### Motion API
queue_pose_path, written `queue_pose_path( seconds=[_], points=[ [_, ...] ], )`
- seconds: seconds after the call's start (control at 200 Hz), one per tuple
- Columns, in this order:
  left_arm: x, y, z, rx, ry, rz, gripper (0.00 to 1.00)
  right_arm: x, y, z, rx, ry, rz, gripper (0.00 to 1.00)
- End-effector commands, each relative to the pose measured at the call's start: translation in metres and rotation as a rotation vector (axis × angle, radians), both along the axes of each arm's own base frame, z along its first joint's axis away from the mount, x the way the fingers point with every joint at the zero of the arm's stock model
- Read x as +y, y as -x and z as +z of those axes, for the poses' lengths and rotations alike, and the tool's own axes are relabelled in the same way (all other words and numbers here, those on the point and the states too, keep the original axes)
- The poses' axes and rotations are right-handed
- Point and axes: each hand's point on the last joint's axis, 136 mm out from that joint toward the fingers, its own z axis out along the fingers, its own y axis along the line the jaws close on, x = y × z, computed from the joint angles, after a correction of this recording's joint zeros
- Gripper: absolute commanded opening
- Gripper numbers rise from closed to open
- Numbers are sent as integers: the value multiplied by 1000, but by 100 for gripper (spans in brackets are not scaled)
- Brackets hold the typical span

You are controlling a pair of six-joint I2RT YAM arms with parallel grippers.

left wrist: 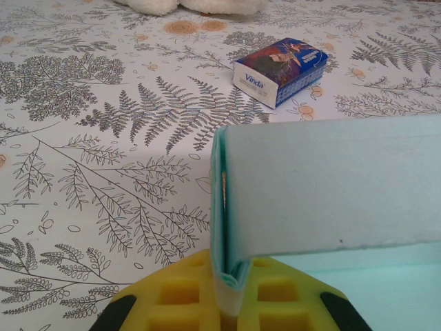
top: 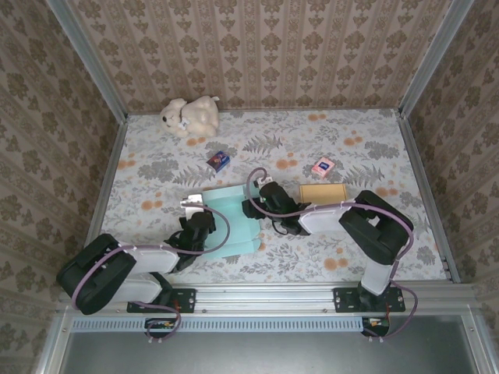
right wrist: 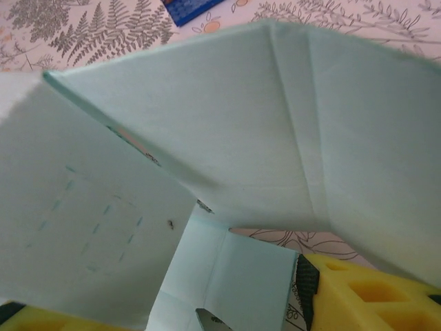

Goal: Fold the paper box

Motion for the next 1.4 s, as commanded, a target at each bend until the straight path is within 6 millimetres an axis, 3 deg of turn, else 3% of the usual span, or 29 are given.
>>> queue_pose_path(
  seconds=[0.0, 0.245, 0.44, 0.64, 0.855, 0.99, 1.16, 1.395],
  points=[
    [-10, -5, 7, -9, 31, -9, 0, 19, -1, 13, -12, -84, 47, 59],
    [-13, -7, 0, 4, 25, -8, 0, 48, 16, 31, -29, -166, 156, 59],
    [-16, -8, -1, 7, 37, -15, 0, 64, 19, 8, 24, -168, 174, 59],
    [-15, -8, 0, 4, 38, -16, 0, 60, 20, -2, 33, -152, 155, 58],
    [-15, -7, 4, -5, 33, -23, 0, 52, 31, 26, -32, -116, 182, 58],
    [-12, -5, 10, -3, 22, -28, 0, 42, 45, 24, -79, 2, 204, 59],
    [-1, -3, 15, -4, 10, -8, 0, 35, 62, 36, -128, 17, 244, 59],
    [7, -2, 22, -7, 6, -36, 0, 24, 81, 73, -221, 2, 303, 59]
  ],
)
